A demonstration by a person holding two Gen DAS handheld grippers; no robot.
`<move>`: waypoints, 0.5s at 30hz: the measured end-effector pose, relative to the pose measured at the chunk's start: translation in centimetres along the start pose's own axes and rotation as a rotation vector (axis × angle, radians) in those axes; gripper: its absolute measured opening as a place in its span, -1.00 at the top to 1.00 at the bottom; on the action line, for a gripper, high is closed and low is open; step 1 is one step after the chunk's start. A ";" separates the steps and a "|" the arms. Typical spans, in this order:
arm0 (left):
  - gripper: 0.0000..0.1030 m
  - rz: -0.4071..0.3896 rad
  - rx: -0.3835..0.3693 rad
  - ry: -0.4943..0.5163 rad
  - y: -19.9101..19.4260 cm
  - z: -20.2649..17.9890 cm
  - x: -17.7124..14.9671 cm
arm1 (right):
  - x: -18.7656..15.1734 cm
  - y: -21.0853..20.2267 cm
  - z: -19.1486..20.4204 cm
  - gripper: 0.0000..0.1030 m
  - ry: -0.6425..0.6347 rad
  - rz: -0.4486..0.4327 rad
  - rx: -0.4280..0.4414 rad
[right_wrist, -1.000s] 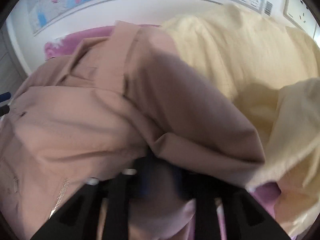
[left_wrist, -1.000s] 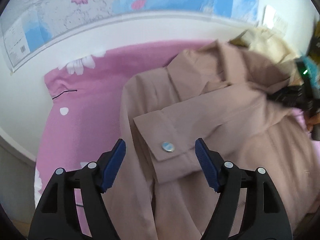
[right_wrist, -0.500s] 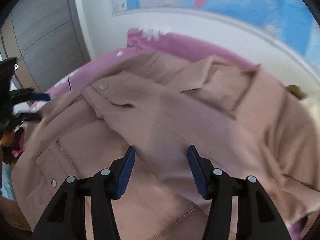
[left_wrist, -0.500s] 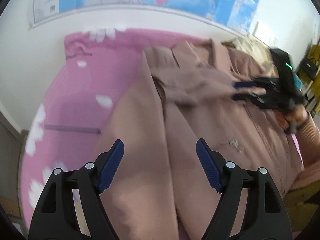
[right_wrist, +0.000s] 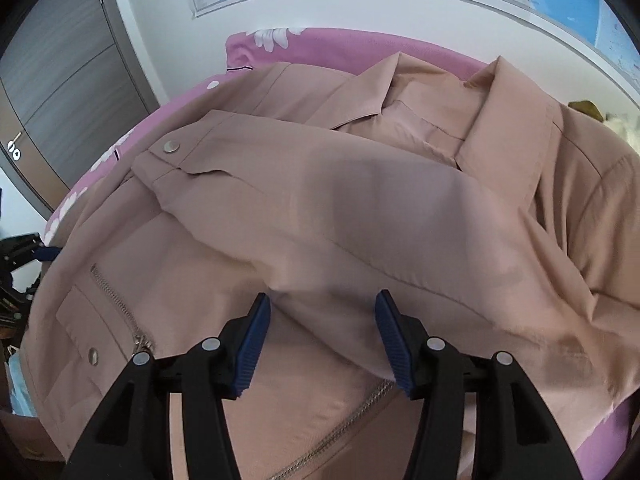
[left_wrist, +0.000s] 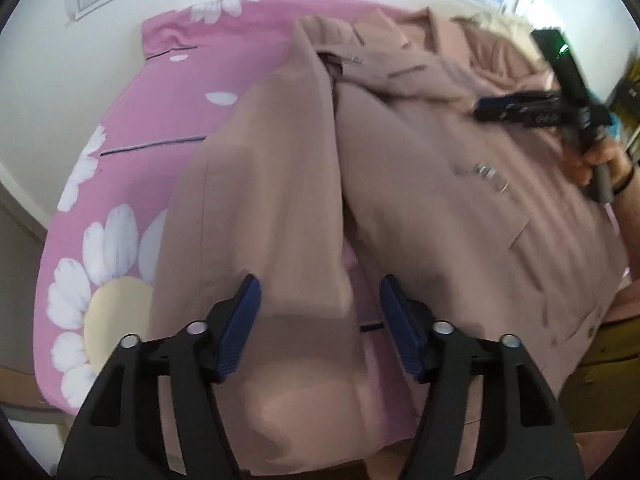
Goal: Fold large clothes
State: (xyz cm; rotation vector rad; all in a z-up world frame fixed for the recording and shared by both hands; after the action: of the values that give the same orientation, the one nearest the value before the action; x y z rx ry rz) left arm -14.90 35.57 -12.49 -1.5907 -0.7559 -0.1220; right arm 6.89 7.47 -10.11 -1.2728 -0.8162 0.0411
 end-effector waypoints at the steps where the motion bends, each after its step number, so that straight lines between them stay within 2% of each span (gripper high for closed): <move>1: 0.36 -0.004 0.016 -0.004 0.0 0.2 0.0 | -0.2 -0.2 0.1 -0.04 0.012 -0.005 0.008; 2: 0.55 -0.002 0.021 -0.013 -0.1 0.5 0.1 | -0.2 -0.2 0.0 -0.04 0.018 -0.008 0.013; 3: 0.97 0.018 -0.018 -0.048 -0.2 1.0 0.3 | -0.4 -0.5 0.1 -0.05 0.028 -0.015 0.024; 4: 0.97 0.024 -0.041 -0.073 -0.4 1.5 0.6 | -0.5 -0.6 0.2 -0.05 0.033 -0.018 0.030; 6: 0.97 -0.004 0.007 -0.077 -1.3 2.2 1.5 | -0.8 -1.2 0.5 -0.05 0.036 -0.028 0.045; 9: 0.97 -0.074 -0.050 -0.130 -4.6 3.2 4.4 | -0.7 -2.1 0.9 -0.05 0.033 -0.047 0.059; 11: 0.97 -0.135 -0.102 -0.163 -7.6 3.6 7.1 | -0.4 -3.0 1.5 -0.06 0.038 -0.079 0.105; 15: 0.97 -0.182 -0.211 -0.166 -11.1 1.9 10.8 | 0.8 -5.2 4.3 -0.11 -0.005 -0.162 0.200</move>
State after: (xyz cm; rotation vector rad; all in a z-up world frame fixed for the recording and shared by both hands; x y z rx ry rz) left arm -13.06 41.23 1.92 -1.7444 -1.0452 -0.2093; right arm 2.97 9.60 -5.01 -1.0163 -0.8941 -0.0046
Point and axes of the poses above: each gripper's, at about its wrist camera, not at the fingertips, and y roughly the way its jaws point, z to its left, x to its top, the point moved 5 cm from there along y, roughly the way its jaws point, and after that the axes turned 15 degrees about -y, right-handed, at the moved point
